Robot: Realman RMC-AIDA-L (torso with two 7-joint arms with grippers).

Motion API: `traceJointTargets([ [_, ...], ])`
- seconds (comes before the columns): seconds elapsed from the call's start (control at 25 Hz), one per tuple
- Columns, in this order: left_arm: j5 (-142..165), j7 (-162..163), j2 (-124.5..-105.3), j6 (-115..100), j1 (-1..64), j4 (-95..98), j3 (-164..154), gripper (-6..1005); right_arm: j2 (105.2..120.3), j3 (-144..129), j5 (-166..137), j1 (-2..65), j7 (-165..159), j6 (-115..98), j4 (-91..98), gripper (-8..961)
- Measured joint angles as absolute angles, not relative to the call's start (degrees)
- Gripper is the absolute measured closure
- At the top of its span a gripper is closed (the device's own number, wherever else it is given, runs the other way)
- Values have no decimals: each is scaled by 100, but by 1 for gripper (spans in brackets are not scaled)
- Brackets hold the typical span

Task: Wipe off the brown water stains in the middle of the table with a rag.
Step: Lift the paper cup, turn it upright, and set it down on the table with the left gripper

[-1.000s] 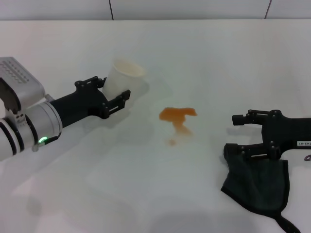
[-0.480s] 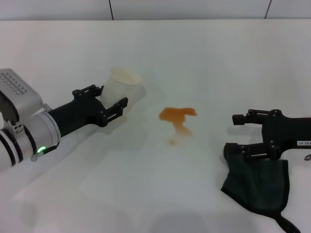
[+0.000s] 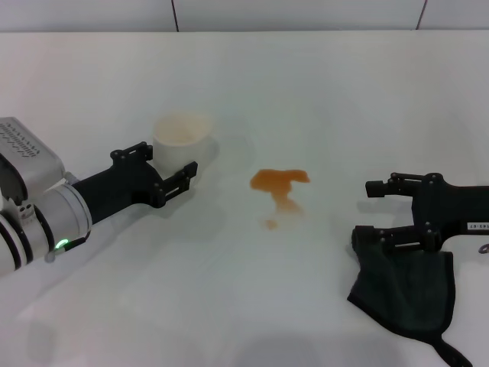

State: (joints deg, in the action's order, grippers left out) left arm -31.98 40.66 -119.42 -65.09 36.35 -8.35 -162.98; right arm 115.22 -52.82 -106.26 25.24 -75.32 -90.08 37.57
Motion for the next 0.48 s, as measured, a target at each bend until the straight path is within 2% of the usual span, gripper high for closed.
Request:
traceJointTargets([
  [0.48,-3154,4432,-11915,-6504,3574,-865,-16304,380,11522,-5282,-10626,2513,-7532,-9041,3761,115],
])
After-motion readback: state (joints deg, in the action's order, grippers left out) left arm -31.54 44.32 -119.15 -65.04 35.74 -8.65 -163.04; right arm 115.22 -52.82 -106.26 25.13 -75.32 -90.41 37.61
